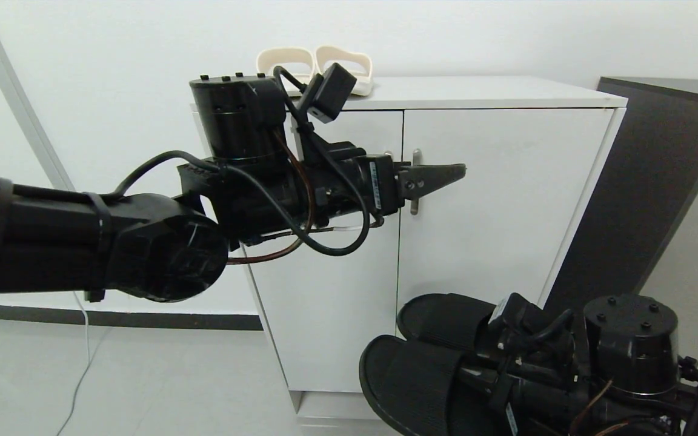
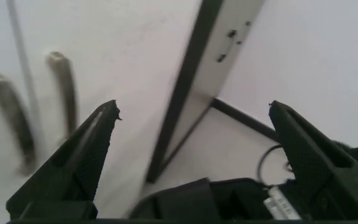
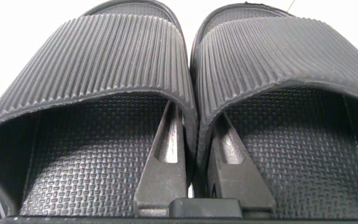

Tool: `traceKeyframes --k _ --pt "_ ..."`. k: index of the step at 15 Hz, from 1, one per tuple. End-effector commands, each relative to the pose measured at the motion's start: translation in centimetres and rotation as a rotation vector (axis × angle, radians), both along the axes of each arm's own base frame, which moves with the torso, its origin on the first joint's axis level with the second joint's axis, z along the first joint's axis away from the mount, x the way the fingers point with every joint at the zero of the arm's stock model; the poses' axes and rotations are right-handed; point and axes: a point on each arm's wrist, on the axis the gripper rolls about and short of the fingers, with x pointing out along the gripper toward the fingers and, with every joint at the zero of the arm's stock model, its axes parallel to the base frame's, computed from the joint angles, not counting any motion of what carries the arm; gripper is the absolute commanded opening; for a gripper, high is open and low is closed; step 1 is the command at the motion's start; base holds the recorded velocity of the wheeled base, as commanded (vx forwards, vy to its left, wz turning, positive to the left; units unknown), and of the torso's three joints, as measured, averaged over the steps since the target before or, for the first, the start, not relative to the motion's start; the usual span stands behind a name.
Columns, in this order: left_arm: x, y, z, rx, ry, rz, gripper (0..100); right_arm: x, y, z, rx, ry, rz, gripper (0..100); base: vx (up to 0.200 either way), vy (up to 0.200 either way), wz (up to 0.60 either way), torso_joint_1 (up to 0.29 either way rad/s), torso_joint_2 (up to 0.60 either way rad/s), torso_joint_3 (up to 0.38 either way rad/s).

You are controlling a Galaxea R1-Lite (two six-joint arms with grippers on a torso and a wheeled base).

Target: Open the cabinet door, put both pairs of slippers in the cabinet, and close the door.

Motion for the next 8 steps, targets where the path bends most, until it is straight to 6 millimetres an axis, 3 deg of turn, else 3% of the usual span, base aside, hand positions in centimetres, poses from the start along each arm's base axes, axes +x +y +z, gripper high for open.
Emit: traceKeyframes --k 1,8 --pt "1.1 -0.7 -0.2 -0.025 0.046 -0.04 100 0.0 0.0 0.0 0.0 0.0 0.0 0 0.0 0.0 0.0 0.0 0.0 0.0" --pt "4.0 -1.2 -1.4 -0.026 0.112 -0.011 100 0.0 0.0 0.1 0.004 -0.005 0.0 0 0.0 0.0 0.0 0.0 0.0 0.0"
